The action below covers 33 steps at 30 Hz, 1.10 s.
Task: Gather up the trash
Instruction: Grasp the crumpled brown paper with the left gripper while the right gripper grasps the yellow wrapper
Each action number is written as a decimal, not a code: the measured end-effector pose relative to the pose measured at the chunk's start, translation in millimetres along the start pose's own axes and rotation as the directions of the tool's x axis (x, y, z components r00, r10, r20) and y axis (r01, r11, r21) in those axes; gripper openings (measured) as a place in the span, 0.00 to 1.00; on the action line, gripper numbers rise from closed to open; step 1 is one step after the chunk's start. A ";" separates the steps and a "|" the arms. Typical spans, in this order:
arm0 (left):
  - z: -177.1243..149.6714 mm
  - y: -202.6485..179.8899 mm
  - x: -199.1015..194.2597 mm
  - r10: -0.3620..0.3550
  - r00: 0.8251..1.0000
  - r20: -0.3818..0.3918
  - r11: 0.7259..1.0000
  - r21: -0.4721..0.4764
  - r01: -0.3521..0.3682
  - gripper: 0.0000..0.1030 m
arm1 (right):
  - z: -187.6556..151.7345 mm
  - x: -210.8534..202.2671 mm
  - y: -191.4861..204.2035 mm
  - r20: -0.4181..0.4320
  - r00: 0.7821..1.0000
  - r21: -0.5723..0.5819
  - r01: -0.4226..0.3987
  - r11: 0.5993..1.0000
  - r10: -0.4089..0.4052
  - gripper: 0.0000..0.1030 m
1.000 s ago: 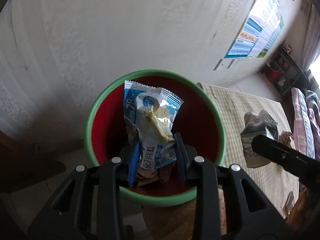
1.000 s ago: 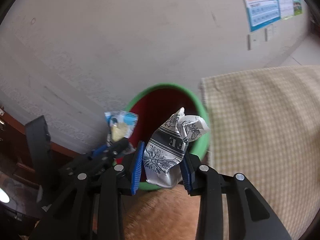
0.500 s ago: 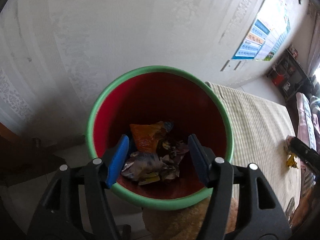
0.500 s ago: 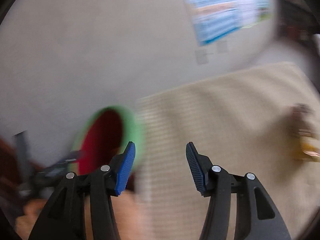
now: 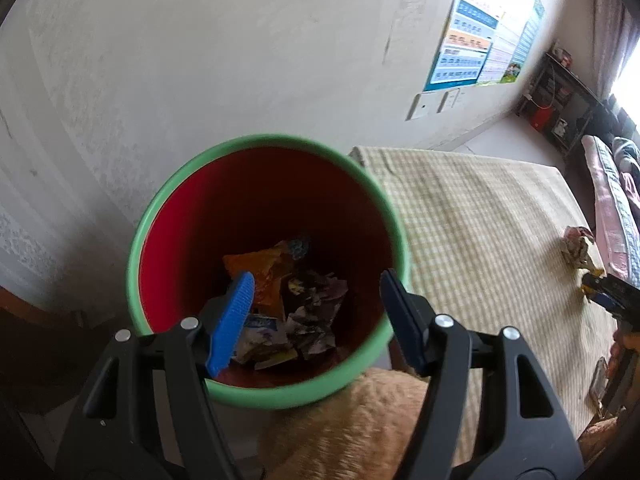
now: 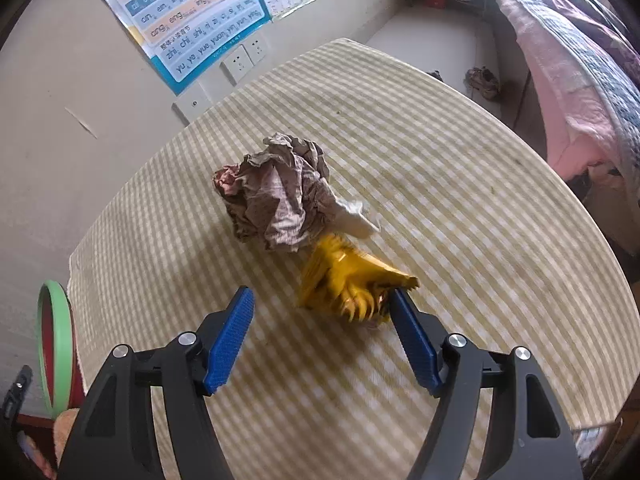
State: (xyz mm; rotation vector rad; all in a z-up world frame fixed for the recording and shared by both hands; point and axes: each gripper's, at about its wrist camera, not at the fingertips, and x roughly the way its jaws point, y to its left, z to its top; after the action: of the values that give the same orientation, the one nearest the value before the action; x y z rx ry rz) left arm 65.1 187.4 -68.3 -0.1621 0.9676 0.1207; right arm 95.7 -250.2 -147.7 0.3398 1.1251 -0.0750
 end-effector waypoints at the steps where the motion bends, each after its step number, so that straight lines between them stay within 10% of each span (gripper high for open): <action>1: 0.5 -5.1 -1.2 -0.004 1.000 -0.002 1.000 0.008 0.004 0.61 | 2.2 1.6 -1.0 -0.004 1.000 -0.008 0.016 1.000 -0.016 0.63; 7: 0.9 -52.9 -1.4 -0.039 0.999 -0.012 0.995 0.092 0.039 0.62 | -3.3 -1.4 -15.8 -0.018 0.998 0.023 -0.067 0.997 0.068 0.06; 16: -2.2 -213.3 15.7 -0.223 0.974 -0.045 0.906 0.359 0.224 0.66 | -24.1 -48.9 -33.8 0.029 0.987 0.100 -0.161 0.982 0.159 0.11; 22: 0.2 -323.1 44.5 -0.313 0.944 -0.100 0.813 0.485 0.322 0.66 | -19.7 -79.8 -57.0 0.110 0.979 0.159 -0.189 0.969 0.173 0.38; 33: 7.6 -380.1 116.9 -0.252 0.946 -0.205 0.854 0.412 0.317 0.66 | 7.2 -60.8 -89.6 0.174 0.971 0.255 -0.205 0.945 0.163 0.45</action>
State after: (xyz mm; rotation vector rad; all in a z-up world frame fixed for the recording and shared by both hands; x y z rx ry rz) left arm 203.1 -180.7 -129.1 0.1078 1.0807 -0.3922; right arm 55.1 -343.9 -111.1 0.6731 0.9288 -0.0882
